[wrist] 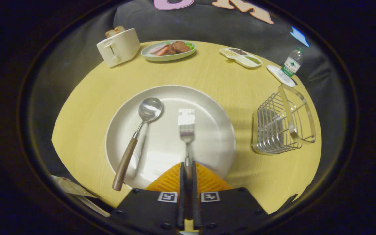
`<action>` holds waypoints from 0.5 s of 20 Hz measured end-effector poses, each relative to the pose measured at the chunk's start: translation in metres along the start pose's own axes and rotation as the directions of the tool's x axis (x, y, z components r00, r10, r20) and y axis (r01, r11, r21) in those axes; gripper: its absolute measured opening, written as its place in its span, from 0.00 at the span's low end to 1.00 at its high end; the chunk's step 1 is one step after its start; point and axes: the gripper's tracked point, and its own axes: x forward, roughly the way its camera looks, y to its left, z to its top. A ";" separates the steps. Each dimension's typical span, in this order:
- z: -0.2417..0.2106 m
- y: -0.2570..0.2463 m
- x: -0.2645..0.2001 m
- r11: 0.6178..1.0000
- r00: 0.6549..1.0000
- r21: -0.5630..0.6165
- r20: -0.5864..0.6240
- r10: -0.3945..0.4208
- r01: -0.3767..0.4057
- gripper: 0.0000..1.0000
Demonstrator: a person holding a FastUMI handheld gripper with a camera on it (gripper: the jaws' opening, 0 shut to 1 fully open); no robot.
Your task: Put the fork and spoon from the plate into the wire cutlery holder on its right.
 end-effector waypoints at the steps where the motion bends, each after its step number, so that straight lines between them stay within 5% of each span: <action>1: 0.001 0.004 -0.004 1.000 1.000 -0.003 -0.004 0.023 -0.023 0.20; 3: 0.004 0.006 -0.008 0.999 0.999 -0.022 0.003 0.038 -0.038 0.11; 10: 0.030 -0.002 -0.026 0.997 0.998 -0.048 0.026 0.056 -0.055 0.08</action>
